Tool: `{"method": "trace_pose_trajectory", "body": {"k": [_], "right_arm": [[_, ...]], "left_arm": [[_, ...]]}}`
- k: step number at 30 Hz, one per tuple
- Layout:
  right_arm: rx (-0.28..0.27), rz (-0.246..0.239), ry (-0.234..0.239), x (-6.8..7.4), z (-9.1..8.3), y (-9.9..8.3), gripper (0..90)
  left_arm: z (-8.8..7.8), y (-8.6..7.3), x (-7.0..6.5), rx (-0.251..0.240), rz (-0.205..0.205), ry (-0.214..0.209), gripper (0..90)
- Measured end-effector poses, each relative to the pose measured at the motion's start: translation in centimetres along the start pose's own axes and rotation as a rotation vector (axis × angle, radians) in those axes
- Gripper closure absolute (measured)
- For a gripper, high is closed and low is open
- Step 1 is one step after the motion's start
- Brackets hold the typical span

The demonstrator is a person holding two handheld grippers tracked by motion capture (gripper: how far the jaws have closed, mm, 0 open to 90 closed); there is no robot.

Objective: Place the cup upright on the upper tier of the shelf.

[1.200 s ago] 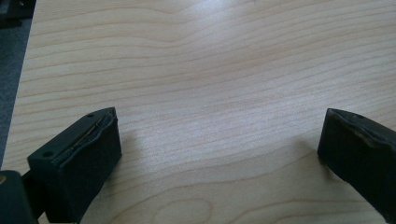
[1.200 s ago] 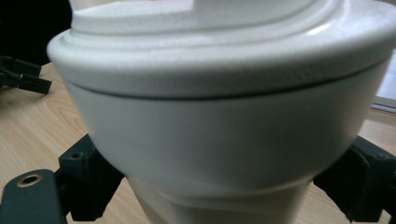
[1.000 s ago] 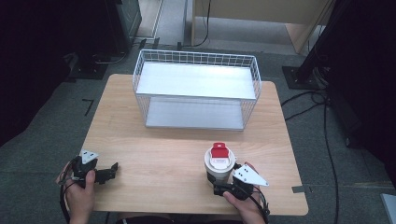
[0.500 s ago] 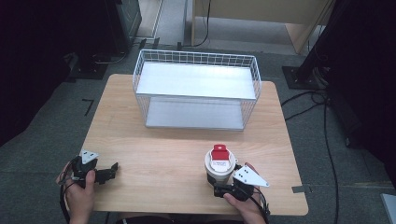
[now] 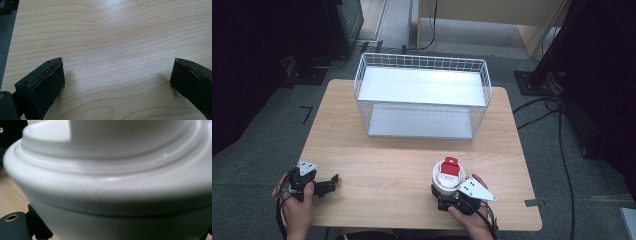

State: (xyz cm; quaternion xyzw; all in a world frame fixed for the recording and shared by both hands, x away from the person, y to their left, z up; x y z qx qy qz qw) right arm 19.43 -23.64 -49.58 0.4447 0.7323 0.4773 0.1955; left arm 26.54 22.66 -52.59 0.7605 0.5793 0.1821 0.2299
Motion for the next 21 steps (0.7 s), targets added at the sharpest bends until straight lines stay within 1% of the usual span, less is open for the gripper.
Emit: {"method": "trace_pose_trajectory", "body": {"k": [3, 4, 7, 9, 12, 15, 18, 20, 21], "right_arm": [[0.001, -0.007, -0.005, 0.2, 0.0, 0.0, 9.1], [-0.003, -0.012, -0.003, 0.2, 0.0, 0.0, 9.2], [-0.007, -0.005, 0.001, 0.4, -0.1, 0.0, 9.5], [-0.015, -0.014, -0.003, 0.5, -0.2, 0.1, 9.5], [-0.030, -0.005, -0.003, 0.5, -0.3, 0.4, 9.6], [-0.035, -0.007, -0.017, 0.5, -0.4, 0.8, 9.7], [-0.054, 0.002, -0.016, 0.3, -0.7, 1.5, 9.7], [-0.057, 0.003, -0.018, 0.2, -0.7, 1.7, 9.8], [-0.064, -0.001, -0.028, 0.1, -0.8, 2.2, 9.7]], "left_arm": [[0.0, 0.0, 0.0, 0.000, 0.000, 0.000, 0.0], [0.0, 0.0, 0.0, 0.000, 0.000, 0.000, 0.0], [0.0, 0.0, 0.0, 0.000, 0.000, 0.000, 0.0], [0.0, 0.0, 0.0, 0.000, 0.000, 0.000, 0.0], [0.0, 0.0, 0.0, -0.001, -0.001, -0.001, 0.0], [0.0, 0.0, 0.0, -0.001, 0.000, 0.000, 0.0], [0.0, 0.0, 0.0, -0.001, 0.000, 0.000, 0.0], [0.0, 0.0, 0.0, -0.001, 0.000, 0.000, 0.0], [0.0, 0.0, 0.0, -0.001, -0.001, -0.001, 0.0]]}}
Point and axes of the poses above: each handheld gripper's, and its own axes: z roughly forward along the jaws, y roughly out of its top, x roughly to its left, the point moved 1 cm from there along z, roughly forward along the jaws, and after that the axes turned 9 degrees about x, right-handed, at the moved point
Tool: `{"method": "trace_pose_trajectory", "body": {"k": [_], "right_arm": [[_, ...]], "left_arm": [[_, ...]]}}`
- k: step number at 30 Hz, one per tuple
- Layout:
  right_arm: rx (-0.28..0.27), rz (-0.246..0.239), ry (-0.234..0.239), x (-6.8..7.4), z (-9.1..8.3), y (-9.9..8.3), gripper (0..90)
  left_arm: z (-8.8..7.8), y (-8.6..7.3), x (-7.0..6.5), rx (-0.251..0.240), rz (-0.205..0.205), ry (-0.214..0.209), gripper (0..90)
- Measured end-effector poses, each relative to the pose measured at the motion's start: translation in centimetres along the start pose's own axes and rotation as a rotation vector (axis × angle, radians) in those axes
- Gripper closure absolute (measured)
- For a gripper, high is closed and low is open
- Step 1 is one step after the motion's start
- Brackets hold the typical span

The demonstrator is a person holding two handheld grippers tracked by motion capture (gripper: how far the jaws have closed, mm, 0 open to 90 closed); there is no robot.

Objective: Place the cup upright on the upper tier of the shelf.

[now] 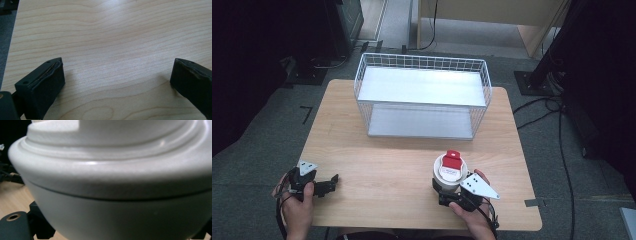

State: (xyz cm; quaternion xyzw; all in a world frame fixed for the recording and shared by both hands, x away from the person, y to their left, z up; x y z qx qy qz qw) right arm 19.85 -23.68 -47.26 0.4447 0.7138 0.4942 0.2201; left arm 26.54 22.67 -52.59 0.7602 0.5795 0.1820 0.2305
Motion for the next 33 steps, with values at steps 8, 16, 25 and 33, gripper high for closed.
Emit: {"method": "trace_pose_trajectory", "body": {"k": [8, 16, 25, 33], "right_arm": [[-0.034, 0.001, -0.025, -0.5, 0.0, 1.6, 9.8], [-0.064, -0.018, -0.051, -0.6, 0.2, 4.0, 9.9], [-0.090, -0.049, -0.055, -0.4, 0.5, 6.8, 10.0], [-0.130, -0.069, -0.055, -0.3, 1.0, 9.2, 10.1]], "left_arm": [[0.0, 0.0, 0.0, 0.000, -0.001, -0.001, 0.0], [0.0, 0.0, 0.0, 0.000, -0.001, -0.001, 0.0], [0.0, 0.0, 0.0, -0.002, -0.001, 0.000, 0.0], [0.0, 0.0, 0.0, -0.002, -0.001, -0.001, 0.0]]}}
Point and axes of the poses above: each handheld gripper's, and its own axes: z roughly forward along the jaws, y roughly out of its top, x roughly to its left, the point moved 1 cm from there along z, roughly forward along the jaws, and after that the axes turned 9 degrees about x, right-handed, at the moved point
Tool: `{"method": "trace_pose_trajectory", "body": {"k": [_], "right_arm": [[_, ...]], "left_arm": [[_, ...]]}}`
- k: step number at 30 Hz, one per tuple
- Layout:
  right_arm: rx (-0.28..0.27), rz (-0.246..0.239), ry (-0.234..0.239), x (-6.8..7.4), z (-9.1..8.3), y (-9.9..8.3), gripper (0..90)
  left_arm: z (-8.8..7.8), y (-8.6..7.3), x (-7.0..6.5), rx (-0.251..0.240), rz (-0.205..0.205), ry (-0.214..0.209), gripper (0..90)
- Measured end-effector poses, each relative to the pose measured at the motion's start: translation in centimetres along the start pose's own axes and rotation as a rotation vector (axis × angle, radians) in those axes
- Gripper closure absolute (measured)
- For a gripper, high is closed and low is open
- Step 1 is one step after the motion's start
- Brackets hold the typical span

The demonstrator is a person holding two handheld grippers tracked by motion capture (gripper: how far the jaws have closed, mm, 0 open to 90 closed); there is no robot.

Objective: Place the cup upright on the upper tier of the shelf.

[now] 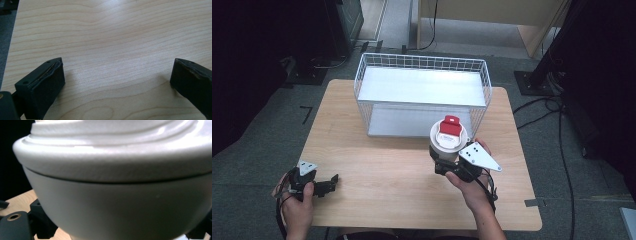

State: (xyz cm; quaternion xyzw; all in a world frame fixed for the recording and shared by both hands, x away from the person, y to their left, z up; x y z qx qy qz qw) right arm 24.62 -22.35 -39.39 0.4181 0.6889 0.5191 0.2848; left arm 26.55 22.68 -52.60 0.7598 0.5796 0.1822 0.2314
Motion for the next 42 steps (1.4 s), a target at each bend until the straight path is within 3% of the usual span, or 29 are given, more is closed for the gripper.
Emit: {"method": "trace_pose_trajectory", "body": {"k": [20, 30, 42], "right_arm": [[-0.071, -0.013, -0.033, -1.1, 1.7, 6.0, 10.3], [-0.094, -0.035, -0.055, -1.7, 3.4, 8.9, 10.4], [-0.107, -0.007, -0.080, -2.8, 6.0, 11.4, 10.5]], "left_arm": [[0.0, 0.0, 0.0, 0.001, 0.001, 0.000, 0.0], [0.0, 0.0, 0.0, 0.001, 0.000, 0.000, 0.0], [0.0, 0.0, 0.0, 0.000, -0.002, -0.003, 0.0]]}}
Point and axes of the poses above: each handheld gripper's, and its own axes: z roughly forward along the jaws, y roughly out of its top, x roughly to its left, the point moved 1 cm from there along z, roughly forward along the jaws, and after that the axes turned 9 degrees about x, right-handed, at the moved point
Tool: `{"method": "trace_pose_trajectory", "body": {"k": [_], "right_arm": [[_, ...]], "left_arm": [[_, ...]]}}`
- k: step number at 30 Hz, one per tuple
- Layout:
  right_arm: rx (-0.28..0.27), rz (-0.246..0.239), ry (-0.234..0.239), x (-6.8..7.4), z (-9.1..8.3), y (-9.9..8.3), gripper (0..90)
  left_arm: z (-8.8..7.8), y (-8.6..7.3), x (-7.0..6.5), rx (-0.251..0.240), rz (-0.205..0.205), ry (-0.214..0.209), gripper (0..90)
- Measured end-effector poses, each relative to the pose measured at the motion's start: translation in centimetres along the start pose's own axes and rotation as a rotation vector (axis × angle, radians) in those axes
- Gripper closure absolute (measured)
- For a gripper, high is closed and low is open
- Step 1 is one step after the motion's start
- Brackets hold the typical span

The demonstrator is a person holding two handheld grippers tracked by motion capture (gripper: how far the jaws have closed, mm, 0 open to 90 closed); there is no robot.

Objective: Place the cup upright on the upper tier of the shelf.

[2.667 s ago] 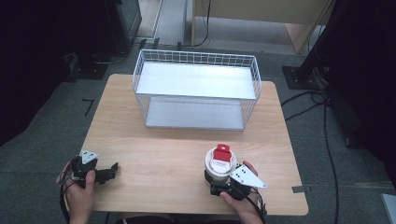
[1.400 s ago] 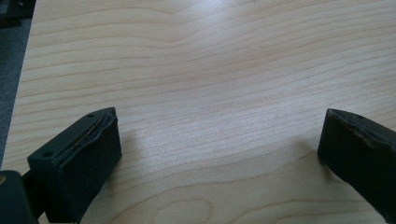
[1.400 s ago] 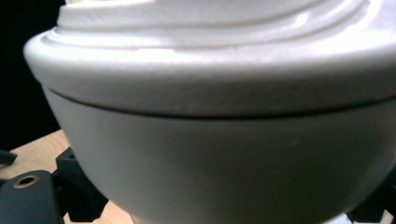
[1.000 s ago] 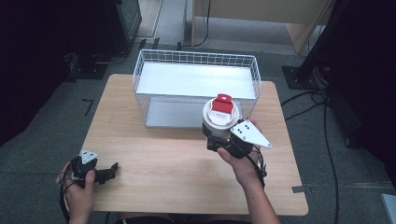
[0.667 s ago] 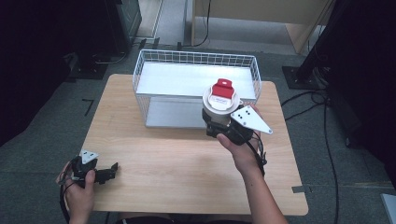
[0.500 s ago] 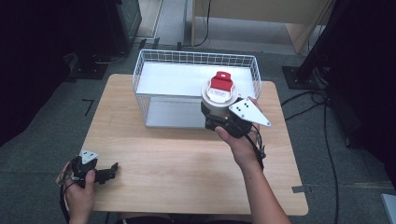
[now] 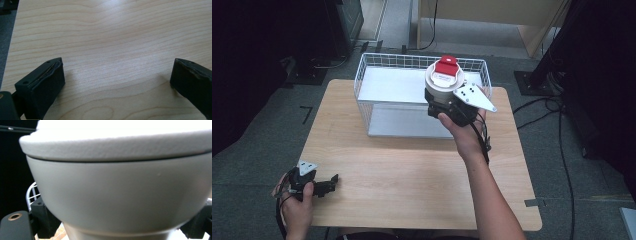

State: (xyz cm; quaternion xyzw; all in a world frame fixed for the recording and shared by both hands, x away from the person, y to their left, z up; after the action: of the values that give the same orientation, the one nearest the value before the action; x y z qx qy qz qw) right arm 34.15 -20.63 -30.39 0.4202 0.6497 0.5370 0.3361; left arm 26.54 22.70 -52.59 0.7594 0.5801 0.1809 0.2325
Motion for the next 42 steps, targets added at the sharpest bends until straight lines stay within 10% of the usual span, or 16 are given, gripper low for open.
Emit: {"method": "trace_pose_trajectory", "body": {"k": [42], "right_arm": [[0.089, 0.068, -0.148, -2.7, 10.6, 1.6, 10.9]], "left_arm": [[0.0, 0.0, 0.0, 0.002, 0.002, 0.002, 0.0]]}}
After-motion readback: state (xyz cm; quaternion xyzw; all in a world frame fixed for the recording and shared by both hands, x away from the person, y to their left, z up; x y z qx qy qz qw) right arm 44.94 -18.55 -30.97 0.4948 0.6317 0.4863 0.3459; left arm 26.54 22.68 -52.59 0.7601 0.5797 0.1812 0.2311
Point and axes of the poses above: each handheld gripper's, and its own axes: z roughly forward along the jaws, y roughly out of its top, x roughly to its left, the point moved 1 cm from there along z, roughly forward along the jaws, and after that the axes turned 9 degrees about x, right-handed, at the moved point
